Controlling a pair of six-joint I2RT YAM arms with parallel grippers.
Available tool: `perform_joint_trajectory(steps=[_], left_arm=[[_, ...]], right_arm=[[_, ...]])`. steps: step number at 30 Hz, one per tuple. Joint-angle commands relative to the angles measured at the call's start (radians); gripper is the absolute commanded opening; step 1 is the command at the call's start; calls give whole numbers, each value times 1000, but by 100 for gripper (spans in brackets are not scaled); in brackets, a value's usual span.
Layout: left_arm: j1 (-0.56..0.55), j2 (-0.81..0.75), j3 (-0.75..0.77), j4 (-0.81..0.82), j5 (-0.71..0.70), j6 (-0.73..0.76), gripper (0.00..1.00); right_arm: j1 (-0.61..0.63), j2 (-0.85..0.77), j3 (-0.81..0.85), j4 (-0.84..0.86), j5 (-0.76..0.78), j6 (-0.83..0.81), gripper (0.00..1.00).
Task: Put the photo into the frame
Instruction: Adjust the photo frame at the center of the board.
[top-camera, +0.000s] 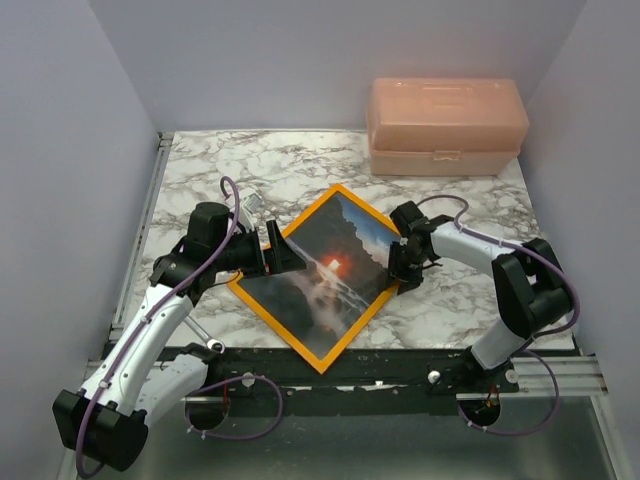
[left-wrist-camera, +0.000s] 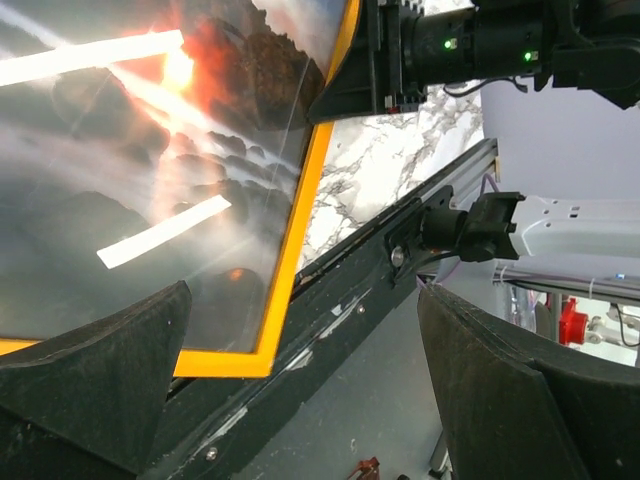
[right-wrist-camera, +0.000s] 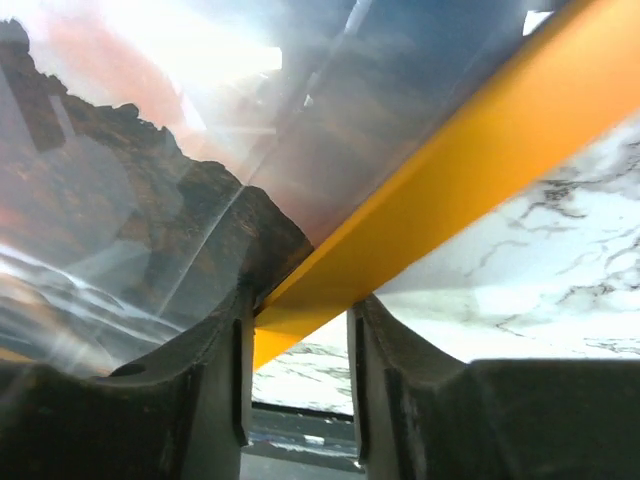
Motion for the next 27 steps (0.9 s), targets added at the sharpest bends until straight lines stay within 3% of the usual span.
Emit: perform_joint_trajectory(steps=[1, 7, 13, 14, 18, 20, 23, 27], left_arm=[[9, -15, 2, -41, -12, 58, 99], [15, 13, -21, -55, -54, 82, 99], [19, 74, -69, -93, -162, 100, 98], [19, 85, -80, -99, -190, 98, 98], [20, 116, -134, -115, -291, 91, 98], [20, 125, -160, -112, -338, 77, 99], [20, 145, -177, -95, -374, 47, 99], [28, 204, -192, -63, -412, 22, 99]], right_arm=[[9, 51, 34, 41, 249, -90, 31], [8, 107, 138, 2, 405, -188, 7], [-4, 182, 261, -20, 459, -214, 9], [-4, 189, 274, -22, 455, -217, 14], [-9, 190, 309, -42, 422, -213, 56], [-15, 172, 308, -50, 392, -205, 70], [-29, 127, 284, -52, 321, -184, 81], [-67, 52, 201, -23, 160, -147, 85]])
